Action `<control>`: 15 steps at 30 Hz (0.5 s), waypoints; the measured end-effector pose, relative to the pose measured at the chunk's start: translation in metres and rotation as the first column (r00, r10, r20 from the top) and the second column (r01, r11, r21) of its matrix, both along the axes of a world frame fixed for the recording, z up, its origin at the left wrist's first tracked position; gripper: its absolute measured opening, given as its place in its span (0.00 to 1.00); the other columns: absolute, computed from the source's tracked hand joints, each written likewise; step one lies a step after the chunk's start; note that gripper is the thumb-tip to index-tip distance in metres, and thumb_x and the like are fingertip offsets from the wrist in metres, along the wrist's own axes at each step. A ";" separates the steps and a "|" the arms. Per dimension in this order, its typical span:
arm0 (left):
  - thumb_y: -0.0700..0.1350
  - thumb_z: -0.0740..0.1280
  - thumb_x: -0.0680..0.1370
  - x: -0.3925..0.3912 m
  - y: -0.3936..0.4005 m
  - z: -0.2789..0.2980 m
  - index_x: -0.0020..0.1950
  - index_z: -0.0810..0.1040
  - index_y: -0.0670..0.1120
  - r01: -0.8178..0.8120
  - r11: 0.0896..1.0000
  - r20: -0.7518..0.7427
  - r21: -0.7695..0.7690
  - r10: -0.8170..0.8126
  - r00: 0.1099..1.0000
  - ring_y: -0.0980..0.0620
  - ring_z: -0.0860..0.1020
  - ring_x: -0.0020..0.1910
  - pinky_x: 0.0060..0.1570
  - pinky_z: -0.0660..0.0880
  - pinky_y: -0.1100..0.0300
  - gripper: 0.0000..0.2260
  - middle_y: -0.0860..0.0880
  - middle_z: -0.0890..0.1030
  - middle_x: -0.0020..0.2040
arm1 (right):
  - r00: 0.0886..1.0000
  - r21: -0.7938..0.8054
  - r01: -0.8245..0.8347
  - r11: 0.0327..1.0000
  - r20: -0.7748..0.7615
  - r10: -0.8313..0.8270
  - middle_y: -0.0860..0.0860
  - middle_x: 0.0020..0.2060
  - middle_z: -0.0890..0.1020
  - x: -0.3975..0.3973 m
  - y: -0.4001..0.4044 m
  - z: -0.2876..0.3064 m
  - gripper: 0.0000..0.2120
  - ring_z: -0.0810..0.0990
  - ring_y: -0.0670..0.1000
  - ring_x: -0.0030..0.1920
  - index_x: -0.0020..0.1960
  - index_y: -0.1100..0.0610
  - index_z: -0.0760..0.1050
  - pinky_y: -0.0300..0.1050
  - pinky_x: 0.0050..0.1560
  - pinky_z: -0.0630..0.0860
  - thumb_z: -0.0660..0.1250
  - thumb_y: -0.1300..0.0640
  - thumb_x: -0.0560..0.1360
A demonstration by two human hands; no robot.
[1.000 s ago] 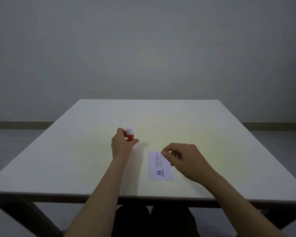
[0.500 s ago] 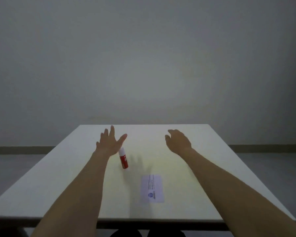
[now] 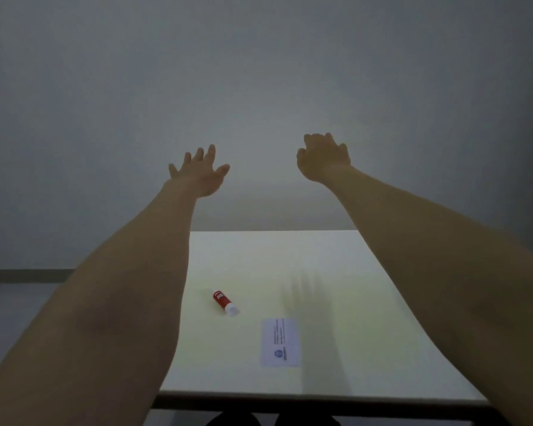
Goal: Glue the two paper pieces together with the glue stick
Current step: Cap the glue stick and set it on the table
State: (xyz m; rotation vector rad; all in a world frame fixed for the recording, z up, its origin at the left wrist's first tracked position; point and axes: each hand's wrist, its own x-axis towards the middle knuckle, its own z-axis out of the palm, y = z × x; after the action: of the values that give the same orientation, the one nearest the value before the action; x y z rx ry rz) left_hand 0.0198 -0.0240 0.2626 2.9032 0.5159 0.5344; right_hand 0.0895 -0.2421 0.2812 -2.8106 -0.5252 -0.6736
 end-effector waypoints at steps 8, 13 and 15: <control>0.58 0.51 0.80 0.006 0.004 -0.011 0.77 0.47 0.45 0.014 0.994 0.057 -0.112 -0.008 0.998 0.42 0.52 0.77 0.74 0.50 0.43 0.30 0.43 0.52 0.78 | 0.996 -0.008 -0.054 0.998 -0.068 0.053 0.55 0.73 0.64 0.002 0.007 -0.027 0.22 0.56 0.57 0.75 0.72 0.60 0.59 0.60 0.71 0.57 0.46 0.53 0.80; 0.54 0.66 0.75 -0.005 0.011 -0.124 0.61 0.74 0.36 -0.254 0.850 -0.112 -0.461 0.228 0.967 0.39 0.80 0.56 0.57 0.77 0.47 0.24 0.37 0.80 0.57 | 0.987 -0.037 -0.063 0.997 -0.152 0.057 0.53 0.74 0.62 0.008 0.004 -0.072 0.23 0.54 0.57 0.75 0.73 0.59 0.57 0.60 0.71 0.56 0.47 0.53 0.81; 0.54 0.69 0.73 -0.010 0.003 -0.170 0.57 0.76 0.35 -0.276 0.780 -0.155 -0.561 0.229 0.961 0.40 0.82 0.51 0.53 0.79 0.47 0.24 0.38 0.82 0.52 | 0.983 -0.062 -0.066 0.996 -0.173 0.055 0.53 0.75 0.61 0.011 -0.001 -0.091 0.23 0.53 0.57 0.76 0.73 0.59 0.56 0.60 0.72 0.55 0.47 0.52 0.81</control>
State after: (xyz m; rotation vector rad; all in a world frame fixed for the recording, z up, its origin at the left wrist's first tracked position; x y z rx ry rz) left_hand 0.0098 -0.0208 0.0928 2.2820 0.9102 0.2283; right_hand 0.1007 -0.2433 0.1906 -2.8665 -0.6088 -0.4050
